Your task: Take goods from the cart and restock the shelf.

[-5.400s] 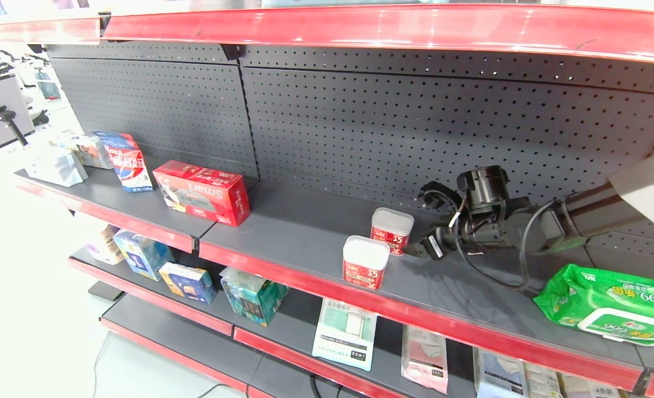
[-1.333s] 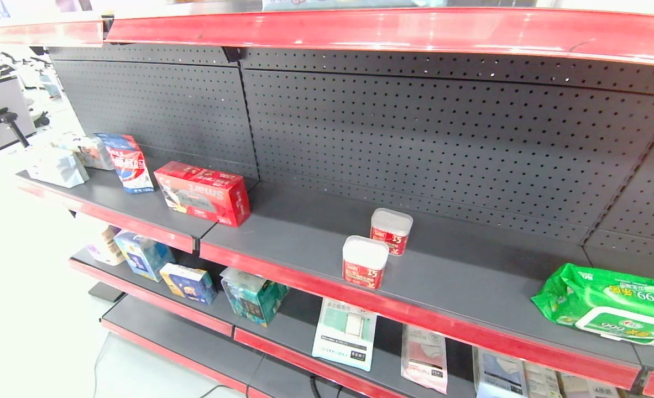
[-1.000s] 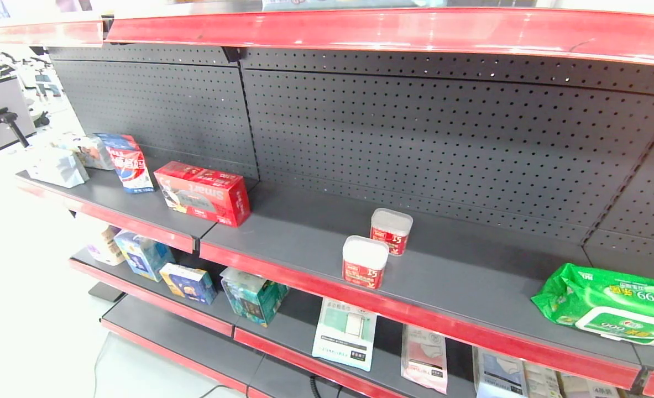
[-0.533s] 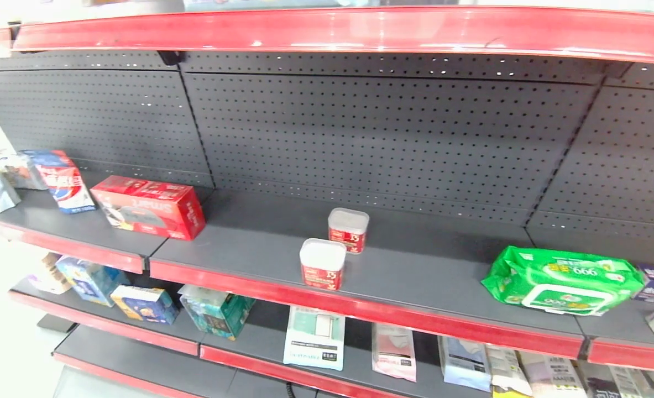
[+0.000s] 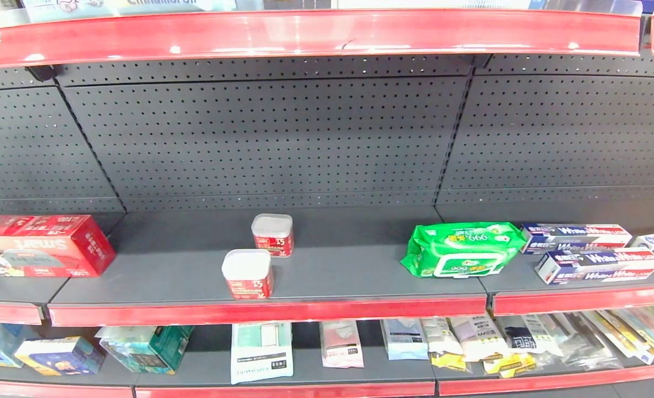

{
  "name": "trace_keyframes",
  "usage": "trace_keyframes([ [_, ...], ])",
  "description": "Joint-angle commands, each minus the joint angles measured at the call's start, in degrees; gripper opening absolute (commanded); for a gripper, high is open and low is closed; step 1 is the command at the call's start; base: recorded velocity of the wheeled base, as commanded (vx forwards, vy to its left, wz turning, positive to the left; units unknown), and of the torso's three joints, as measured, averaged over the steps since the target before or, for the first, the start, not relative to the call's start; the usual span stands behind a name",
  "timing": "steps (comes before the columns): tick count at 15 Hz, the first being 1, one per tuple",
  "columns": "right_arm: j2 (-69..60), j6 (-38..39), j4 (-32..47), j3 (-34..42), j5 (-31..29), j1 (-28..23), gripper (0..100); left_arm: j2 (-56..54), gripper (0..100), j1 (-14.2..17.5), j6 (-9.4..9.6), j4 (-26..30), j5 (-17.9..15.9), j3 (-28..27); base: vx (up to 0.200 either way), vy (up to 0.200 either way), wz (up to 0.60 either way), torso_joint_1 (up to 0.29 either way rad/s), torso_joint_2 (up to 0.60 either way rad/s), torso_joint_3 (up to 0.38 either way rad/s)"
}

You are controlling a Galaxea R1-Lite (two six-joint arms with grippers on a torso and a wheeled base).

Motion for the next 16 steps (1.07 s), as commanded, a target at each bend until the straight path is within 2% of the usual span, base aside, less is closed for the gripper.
trace_keyframes([
  [1,0.1,0.0,0.0,0.0,-0.1,-0.1,100,0.1,100,0.0,-0.01,0.0,0.1,0.0,0.0,0.0,0.0,0.0,0.0,0.0],
  [7,0.1,0.0,0.0,0.0,-0.1,-0.1,100,0.8,100,0.4,-0.1,0.1,1.0,-1.1,0.0,0.0,0.0,0.0,0.0,0.0],
  [8,0.1,0.0,0.0,0.0,-0.1,-0.1,100,12.7,100,-1.6,-5.63,1.5,0.5,-13.3,0.0,0.0,0.0,0.0,0.0,0.0],
  [9,0.1,0.0,0.0,0.0,0.0,-0.1,100,19.8,100,-3.4,-9.32,0.4,0.0,-18.3,0.0,0.0,0.0,0.0,0.0,0.0],
  [11,0.1,0.0,0.0,0.0,-0.1,-0.1,100,23.9,100,-4.8,-7.22,-1.4,-0.2,-19.8,0.0,0.0,0.0,0.0,0.0,0.0],
  [13,0.1,0.0,0.0,0.0,-0.1,-0.1,100,27.5,100,-4.5,-7.39,-0.1,1.2,-19.2,0.0,0.0,0.0,0.0,0.0,0.0],
  [15,0.1,0.0,0.0,-0.1,0.0,-0.1,100,34.7,100,-4.0,-7.39,-0.1,6.1,-19.5,0.0,0.0,0.0,0.0,0.0,0.0],
  [16,0.1,-0.1,0.0,0.0,-0.1,-0.1,100,39.8,100,-2.6,-7.39,-0.1,10.1,-20.0,0.0,0.0,0.0,0.0,0.0,0.0],
])
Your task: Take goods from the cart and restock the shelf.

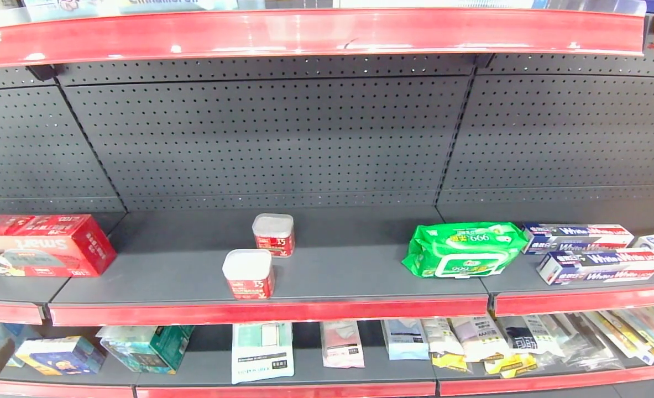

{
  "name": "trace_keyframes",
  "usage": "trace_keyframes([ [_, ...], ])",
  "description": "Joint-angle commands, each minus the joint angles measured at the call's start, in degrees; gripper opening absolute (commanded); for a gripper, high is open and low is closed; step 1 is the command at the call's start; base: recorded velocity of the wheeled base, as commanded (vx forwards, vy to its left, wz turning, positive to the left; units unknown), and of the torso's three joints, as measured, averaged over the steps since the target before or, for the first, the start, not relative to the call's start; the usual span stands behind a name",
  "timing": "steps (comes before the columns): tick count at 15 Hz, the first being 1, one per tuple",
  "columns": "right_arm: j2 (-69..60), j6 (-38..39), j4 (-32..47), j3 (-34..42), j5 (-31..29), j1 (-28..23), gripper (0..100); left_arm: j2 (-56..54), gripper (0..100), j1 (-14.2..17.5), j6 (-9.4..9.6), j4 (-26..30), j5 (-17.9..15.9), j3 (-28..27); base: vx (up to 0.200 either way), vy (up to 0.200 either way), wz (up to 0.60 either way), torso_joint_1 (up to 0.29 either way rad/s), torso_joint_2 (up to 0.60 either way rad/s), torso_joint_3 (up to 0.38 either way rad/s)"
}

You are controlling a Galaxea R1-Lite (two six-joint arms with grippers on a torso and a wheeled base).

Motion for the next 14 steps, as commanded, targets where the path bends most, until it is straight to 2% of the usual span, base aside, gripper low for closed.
trace_keyframes([
  [1,0.1,0.0,0.0,-0.1,0.0,0.0,100,17.9,100,4.0,-0.21,0.2,6.2,-2.4,0.0,0.0,0.0,0.0,0.0,0.0],
  [2,0.1,0.0,0.0,-0.1,0.1,0.0,100,22.2,100,5.6,-0.04,0.2,6.1,-3.1,0.0,0.0,0.0,0.0,0.0,0.0],
  [4,0.1,0.0,0.0,0.0,0.1,0.0,100,31.0,100,6.9,-0.3,-0.2,4.7,-5.0,0.0,0.0,0.0,0.0,0.0,0.0],
  [6,0.1,0.0,0.0,-0.1,0.0,0.0,100,37.8,100,7.1,-0.3,-1.7,1.3,-5.6,0.0,0.0,0.0,0.0,0.0,0.0],
  [7,0.1,0.0,0.0,0.0,0.1,0.0,100,41.5,100,7.1,-0.47,-4.9,0.2,-5.6,0.0,0.0,0.0,0.0,0.0,0.0],
  [10,0.1,0.0,0.0,-0.1,0.1,0.0,100,51.6,100,6.6,-0.04,-16.2,0.0,-4.7,0.0,0.0,0.0,0.0,0.0,0.0],
  [12,0.1,0.0,0.0,0.0,0.0,0.0,100,55.9,100,4.6,-0.12,-21.1,0.3,-5.0,0.0,0.0,0.0,0.0,0.0,0.0],
  [14,0.1,0.0,0.0,-0.1,0.0,0.0,100,58.4,100,3.1,-0.3,-21.9,0.5,-4.9,0.0,0.0,0.0,0.0,0.0,0.0],
])
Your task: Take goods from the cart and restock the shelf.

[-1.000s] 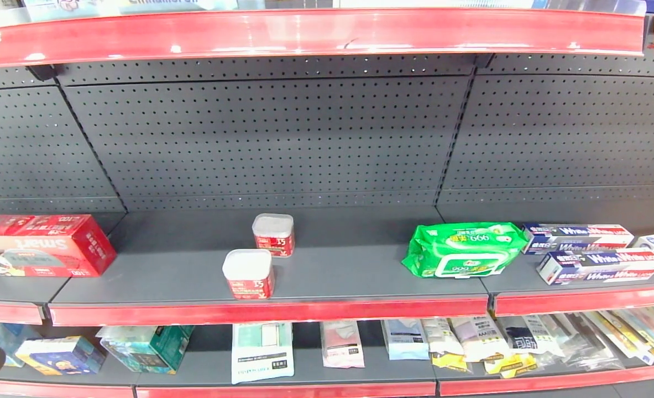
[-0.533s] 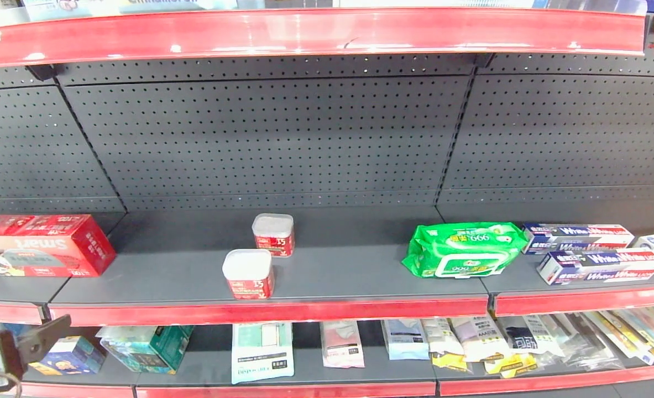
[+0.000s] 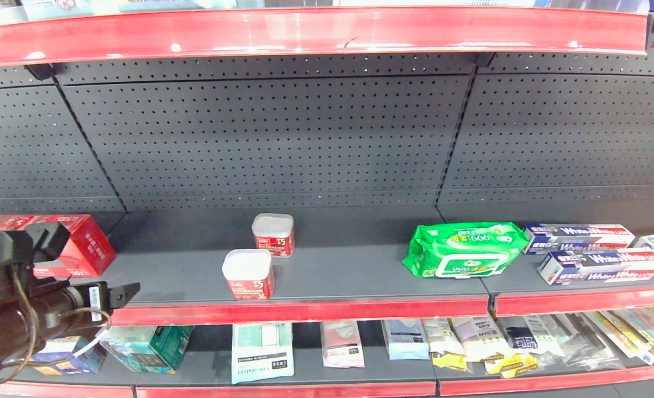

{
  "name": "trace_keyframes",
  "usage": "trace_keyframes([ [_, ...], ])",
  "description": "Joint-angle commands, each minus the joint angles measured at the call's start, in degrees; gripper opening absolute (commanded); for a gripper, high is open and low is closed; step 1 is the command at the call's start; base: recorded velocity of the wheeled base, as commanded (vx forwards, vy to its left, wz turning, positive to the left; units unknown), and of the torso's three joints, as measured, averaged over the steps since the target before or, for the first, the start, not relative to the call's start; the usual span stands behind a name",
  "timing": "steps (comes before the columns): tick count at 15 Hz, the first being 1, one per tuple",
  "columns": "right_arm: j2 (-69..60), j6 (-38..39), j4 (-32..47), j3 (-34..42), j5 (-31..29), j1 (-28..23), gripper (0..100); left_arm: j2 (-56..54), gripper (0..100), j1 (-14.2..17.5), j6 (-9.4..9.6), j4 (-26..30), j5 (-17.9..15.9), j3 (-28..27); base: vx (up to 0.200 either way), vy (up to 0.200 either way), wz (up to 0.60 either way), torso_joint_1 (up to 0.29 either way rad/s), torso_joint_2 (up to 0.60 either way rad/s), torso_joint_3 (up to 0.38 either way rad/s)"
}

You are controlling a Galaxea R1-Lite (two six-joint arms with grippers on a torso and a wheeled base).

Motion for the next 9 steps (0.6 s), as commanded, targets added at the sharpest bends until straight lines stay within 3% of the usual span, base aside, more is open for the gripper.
trace_keyframes([
  [1,0.1,0.0,0.0,0.0,0.1,0.0,100,6.1,100,-1.4,-0.23,-0.8,0.1,-0.1,0.0,0.0,0.0,0.0,0.0,0.0],
  [4,0.1,0.0,0.0,0.0,0.0,0.0,100,13.2,100,-2.9,-1.29,-5.8,0.1,-3.3,0.0,0.0,0.0,0.0,0.0,0.0],
  [9,0.1,0.0,0.0,0.0,0.0,0.0,100,20.5,100,-5.1,-1.81,-6.0,0.1,-10.3,0.0,0.0,0.0,0.0,0.0,0.0],
])
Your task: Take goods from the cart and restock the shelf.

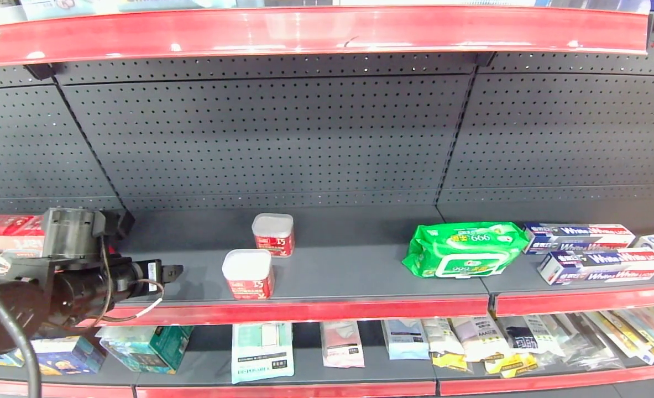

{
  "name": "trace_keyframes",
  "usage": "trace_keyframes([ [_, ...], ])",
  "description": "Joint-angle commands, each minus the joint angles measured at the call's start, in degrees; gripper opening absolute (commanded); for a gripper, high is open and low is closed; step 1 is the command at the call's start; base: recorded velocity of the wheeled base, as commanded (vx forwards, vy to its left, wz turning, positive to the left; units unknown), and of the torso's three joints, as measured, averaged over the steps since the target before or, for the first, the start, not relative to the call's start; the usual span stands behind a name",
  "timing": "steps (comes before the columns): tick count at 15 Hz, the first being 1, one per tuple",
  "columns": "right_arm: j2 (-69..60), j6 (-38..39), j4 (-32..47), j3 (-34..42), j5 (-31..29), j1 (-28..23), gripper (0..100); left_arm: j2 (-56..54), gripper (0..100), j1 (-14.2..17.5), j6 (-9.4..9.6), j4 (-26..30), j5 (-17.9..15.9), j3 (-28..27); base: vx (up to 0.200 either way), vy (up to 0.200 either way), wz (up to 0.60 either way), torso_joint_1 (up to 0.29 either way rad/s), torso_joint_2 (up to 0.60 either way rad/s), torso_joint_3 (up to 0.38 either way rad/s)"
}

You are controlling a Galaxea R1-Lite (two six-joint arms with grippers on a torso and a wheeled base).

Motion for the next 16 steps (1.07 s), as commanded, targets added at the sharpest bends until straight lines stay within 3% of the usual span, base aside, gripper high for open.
trace_keyframes([
  [1,0.1,-0.1,0.0,0.0,0.0,0.0,100,4.5,100,-1.8,-0.92,-0.1,0.0,-2.3,0.0,0.0,0.0,0.0,0.0,0.0],
  [4,0.1,0.0,0.0,0.0,0.0,0.0,100,7.5,100,-3.7,-2.76,-0.1,0.2,-4.9,0.0,0.0,0.0,0.0,0.0,0.0],
  [16,0.1,0.0,0.0,0.0,0.0,0.0,100,12.9,100,-6.5,-2.76,-0.2,1.0,-9.1,0.0,0.0,0.0,0.0,0.0,0.0],
])
